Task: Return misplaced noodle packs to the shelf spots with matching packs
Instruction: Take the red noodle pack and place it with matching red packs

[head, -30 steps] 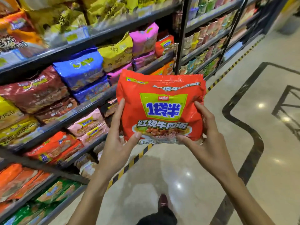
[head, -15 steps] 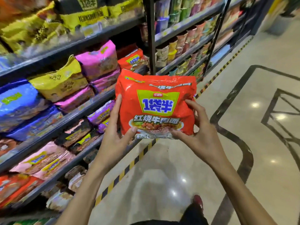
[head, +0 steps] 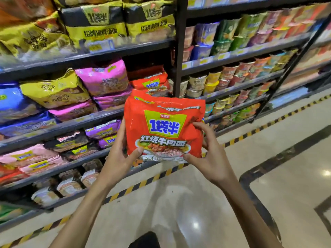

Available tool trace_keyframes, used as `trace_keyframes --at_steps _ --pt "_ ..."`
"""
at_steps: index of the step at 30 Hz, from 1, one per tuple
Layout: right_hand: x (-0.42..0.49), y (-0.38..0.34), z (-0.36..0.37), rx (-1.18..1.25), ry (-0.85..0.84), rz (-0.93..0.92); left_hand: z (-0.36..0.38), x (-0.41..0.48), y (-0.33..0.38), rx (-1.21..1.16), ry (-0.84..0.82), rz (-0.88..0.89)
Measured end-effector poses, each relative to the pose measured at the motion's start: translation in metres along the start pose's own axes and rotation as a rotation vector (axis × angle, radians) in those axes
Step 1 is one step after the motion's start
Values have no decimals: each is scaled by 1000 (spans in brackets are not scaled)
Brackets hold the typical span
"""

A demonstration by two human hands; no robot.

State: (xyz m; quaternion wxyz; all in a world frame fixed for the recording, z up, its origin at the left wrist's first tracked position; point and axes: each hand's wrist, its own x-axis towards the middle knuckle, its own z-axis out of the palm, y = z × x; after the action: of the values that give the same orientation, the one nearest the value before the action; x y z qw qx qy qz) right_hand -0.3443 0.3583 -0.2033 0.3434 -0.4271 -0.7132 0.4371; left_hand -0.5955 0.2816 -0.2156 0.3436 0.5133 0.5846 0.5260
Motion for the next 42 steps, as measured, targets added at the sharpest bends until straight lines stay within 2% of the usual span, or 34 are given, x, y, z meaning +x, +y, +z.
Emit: trace_keyframes --at_steps 7,20,30,34,42 --pt "93 22 -10 41 -128 -28 9 63 -21 4 119 -48" --pt "261 68 -18 51 -100 -77 25 223 -63 -14 218 -38" --pt "353 111 -6 -20 -150 -291 44 280 -95 113 522 -20" --pt "373 127 2 -33 -143 -412 46 294 -107 90 583 12" --pt "404 144 30 -54 -93 -492 45 315 -128 97 675 65"
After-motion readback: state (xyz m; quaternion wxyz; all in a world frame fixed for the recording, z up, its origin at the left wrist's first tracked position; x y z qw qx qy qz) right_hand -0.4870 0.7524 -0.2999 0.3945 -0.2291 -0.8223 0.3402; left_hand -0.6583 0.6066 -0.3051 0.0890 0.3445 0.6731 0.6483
